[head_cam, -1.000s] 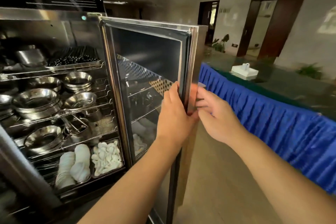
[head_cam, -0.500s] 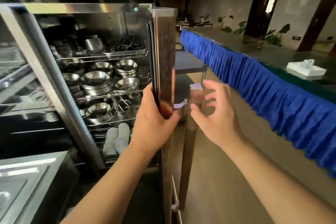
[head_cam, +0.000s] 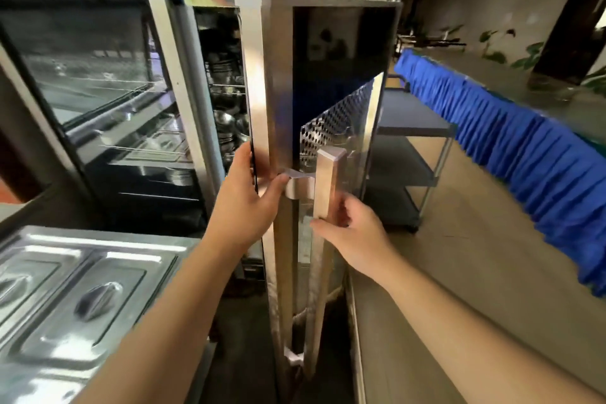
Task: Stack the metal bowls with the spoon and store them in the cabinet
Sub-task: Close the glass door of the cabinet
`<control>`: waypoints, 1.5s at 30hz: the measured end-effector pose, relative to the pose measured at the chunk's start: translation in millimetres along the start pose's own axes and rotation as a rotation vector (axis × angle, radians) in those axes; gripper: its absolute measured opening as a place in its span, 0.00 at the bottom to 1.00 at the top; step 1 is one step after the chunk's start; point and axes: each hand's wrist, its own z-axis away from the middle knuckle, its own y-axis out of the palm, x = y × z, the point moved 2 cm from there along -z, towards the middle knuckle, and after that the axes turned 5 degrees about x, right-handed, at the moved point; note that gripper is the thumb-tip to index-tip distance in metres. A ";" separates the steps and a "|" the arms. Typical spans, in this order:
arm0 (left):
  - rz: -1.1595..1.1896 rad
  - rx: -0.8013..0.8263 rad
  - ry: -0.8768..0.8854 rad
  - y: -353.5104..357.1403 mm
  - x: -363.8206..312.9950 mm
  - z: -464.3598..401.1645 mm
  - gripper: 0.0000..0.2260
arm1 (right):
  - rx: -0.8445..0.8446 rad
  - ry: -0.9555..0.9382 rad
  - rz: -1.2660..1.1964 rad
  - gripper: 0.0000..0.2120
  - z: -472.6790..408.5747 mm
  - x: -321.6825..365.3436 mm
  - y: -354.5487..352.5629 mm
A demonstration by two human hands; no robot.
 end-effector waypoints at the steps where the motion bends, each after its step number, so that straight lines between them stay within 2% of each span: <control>1: -0.004 0.004 -0.009 -8.3 10.2 -5.1 0.11 | 0.018 0.000 -0.017 0.16 -10.3 6.7 9.7; 5: -0.028 -0.013 -0.014 -43.0 53.9 -28.2 0.06 | 0.052 0.014 -0.053 0.08 -58.8 29.4 54.8; 7: -0.055 -0.017 -0.001 -56.3 73.5 -40.0 0.04 | 0.052 0.027 -0.076 0.12 -82.5 35.4 74.2; 10: -0.093 -0.012 0.003 -76.3 105.2 -61.2 0.04 | 0.082 0.045 -0.091 0.09 -116.2 44.9 103.1; 12: -0.120 -0.010 -0.017 -88.1 125.2 -76.6 0.04 | 0.099 0.048 -0.107 0.11 -135.9 49.8 120.5; 19: -0.136 0.026 -0.075 -120.6 186.1 -137.9 0.06 | 0.060 0.060 -0.112 0.08 -210.1 59.8 172.2; 25: -0.167 0.034 -0.141 -137.0 228.5 -182.8 0.13 | 0.063 0.061 -0.151 0.19 -270.5 56.9 205.5; 28: -0.270 0.040 -0.161 -144.2 255.9 -205.8 0.14 | 0.143 0.087 -0.177 0.27 -300.6 46.6 218.5; 29: -0.313 0.039 -0.173 -147.6 264.5 -213.5 0.19 | 0.172 0.091 -0.173 0.28 -310.3 42.0 221.7; 31: -0.421 0.032 -0.204 -155.2 279.1 -228.8 0.29 | 0.209 0.069 -0.153 0.25 -332.0 30.6 226.9; 33: -0.506 0.021 -0.235 -161.6 290.0 -239.6 0.33 | 0.235 0.052 -0.156 0.20 -350.2 25.9 231.1; 40: -0.679 0.009 -0.306 -157.0 321.0 -271.5 0.37 | 0.295 -0.046 -0.177 0.07 -415.1 10.3 244.9; 43: -0.731 0.032 -0.351 -148.3 343.4 -281.4 0.34 | 0.354 -0.047 -0.180 0.14 -433.6 -1.2 251.4; 45: -0.724 0.043 -0.368 -141.8 357.3 -287.3 0.33 | 0.349 -0.044 -0.163 0.12 -445.6 -7.1 255.0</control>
